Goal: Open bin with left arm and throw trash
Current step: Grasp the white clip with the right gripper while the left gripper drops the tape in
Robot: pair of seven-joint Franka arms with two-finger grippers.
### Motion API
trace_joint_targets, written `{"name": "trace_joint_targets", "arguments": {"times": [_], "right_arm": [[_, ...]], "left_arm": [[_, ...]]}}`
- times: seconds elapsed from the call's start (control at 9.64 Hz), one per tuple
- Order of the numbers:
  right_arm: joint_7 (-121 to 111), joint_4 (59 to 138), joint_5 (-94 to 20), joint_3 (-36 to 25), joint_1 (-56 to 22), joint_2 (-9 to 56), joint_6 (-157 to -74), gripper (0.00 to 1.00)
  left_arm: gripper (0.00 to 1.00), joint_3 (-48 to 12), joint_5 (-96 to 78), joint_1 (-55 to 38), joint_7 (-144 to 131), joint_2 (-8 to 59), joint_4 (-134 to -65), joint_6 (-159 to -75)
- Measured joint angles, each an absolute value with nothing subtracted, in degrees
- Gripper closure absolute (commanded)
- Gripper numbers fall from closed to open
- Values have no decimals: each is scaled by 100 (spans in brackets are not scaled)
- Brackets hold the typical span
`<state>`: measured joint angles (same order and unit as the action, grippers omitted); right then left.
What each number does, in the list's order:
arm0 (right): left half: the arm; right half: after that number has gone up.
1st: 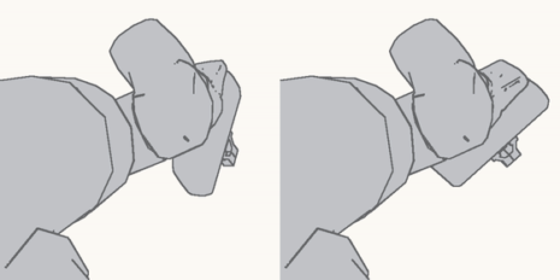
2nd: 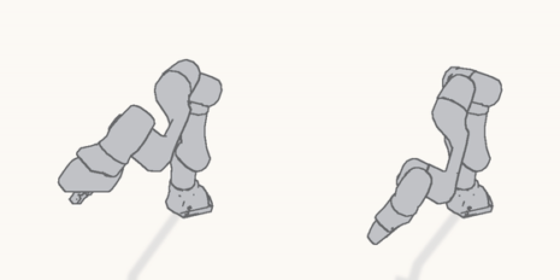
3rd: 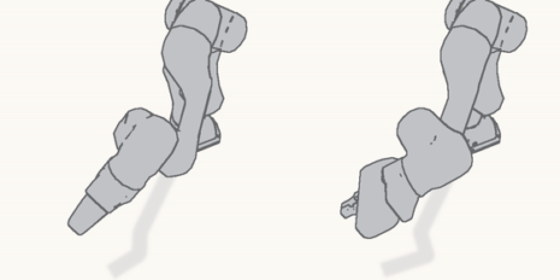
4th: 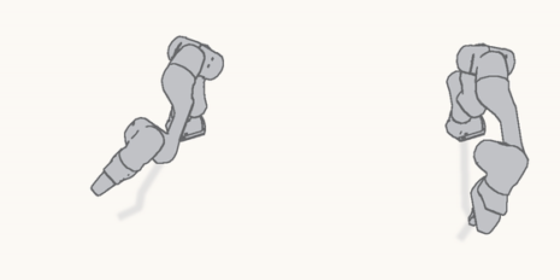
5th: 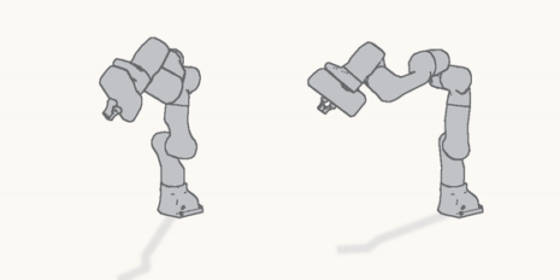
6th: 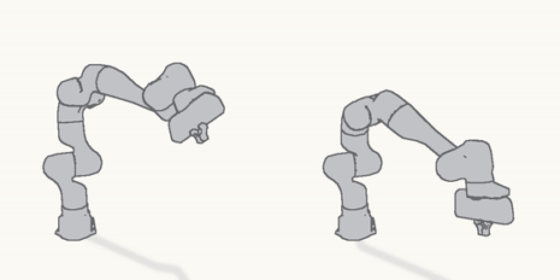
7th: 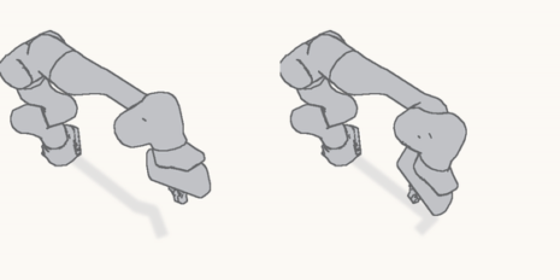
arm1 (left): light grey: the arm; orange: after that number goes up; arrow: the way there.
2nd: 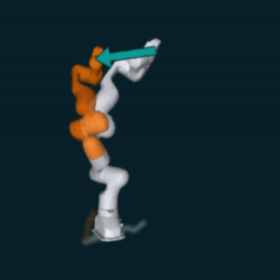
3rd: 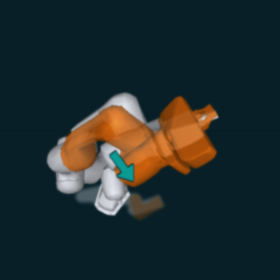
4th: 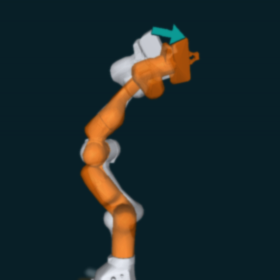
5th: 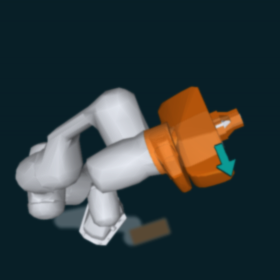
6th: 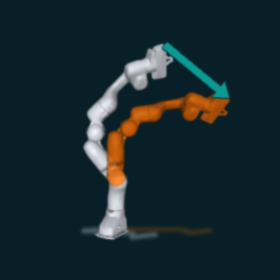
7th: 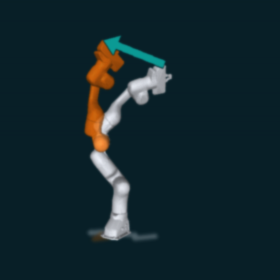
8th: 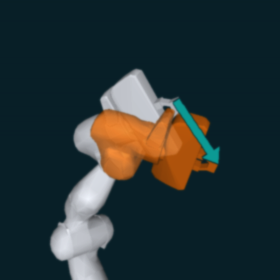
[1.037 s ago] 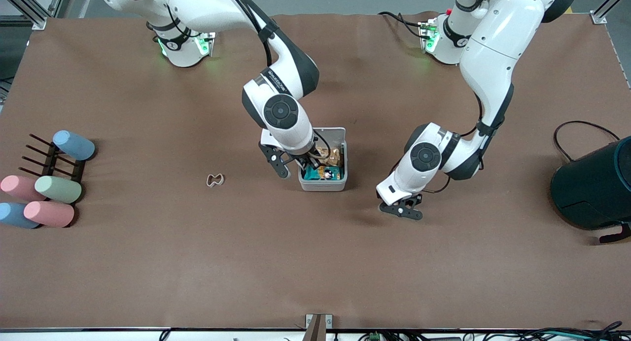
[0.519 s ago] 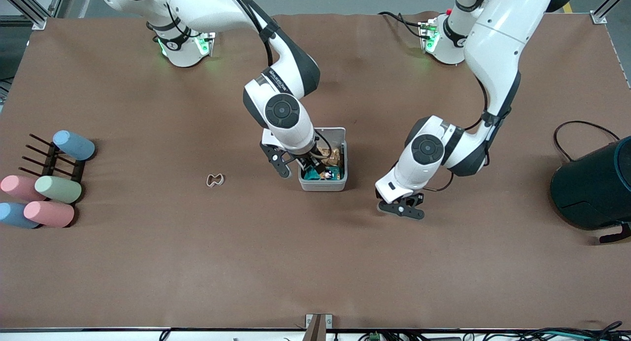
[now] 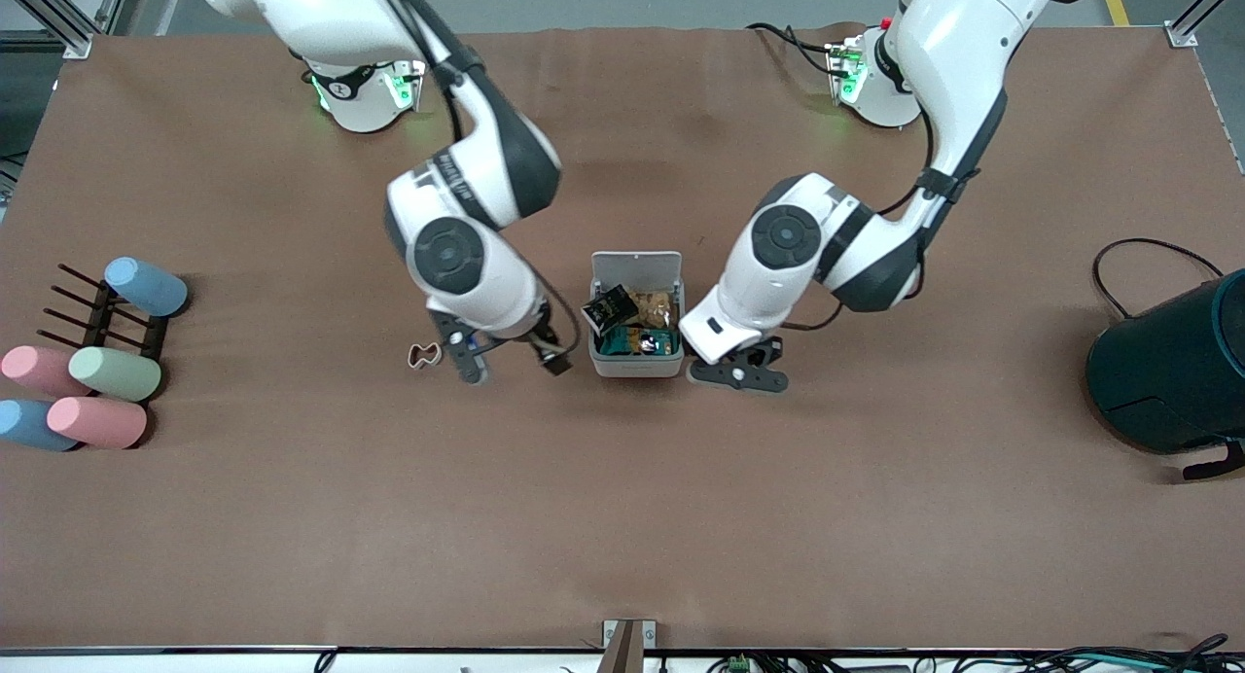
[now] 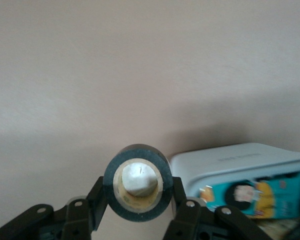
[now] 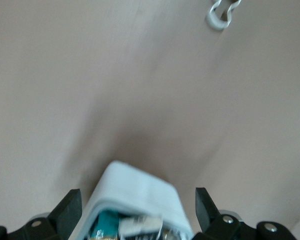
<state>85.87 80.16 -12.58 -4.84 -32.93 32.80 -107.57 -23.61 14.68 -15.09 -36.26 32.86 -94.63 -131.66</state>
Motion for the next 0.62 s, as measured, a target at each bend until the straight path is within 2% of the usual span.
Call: {"name": "trace_joint_targets", "arguments": {"times": [0.21, 0.41, 0.62], "right_arm": [[7601, 8425, -1122, -503, -2736, 3309, -10724, 0], [6501, 9159, -1054, -511, -2178, 3352, -11284, 0], [6262, 10071, -1008, -508, -1935, 3370, -12341, 0]], "left_arm": [[100, -2369, 1461, -1789, -4093, 3302, -9401, -13166], [97, -2368, 1461, -1918, -4383, 3362, -9392, -13164], [81, -2367, 1462, -1991, -4487, 3459, -9376, -13165]]}}
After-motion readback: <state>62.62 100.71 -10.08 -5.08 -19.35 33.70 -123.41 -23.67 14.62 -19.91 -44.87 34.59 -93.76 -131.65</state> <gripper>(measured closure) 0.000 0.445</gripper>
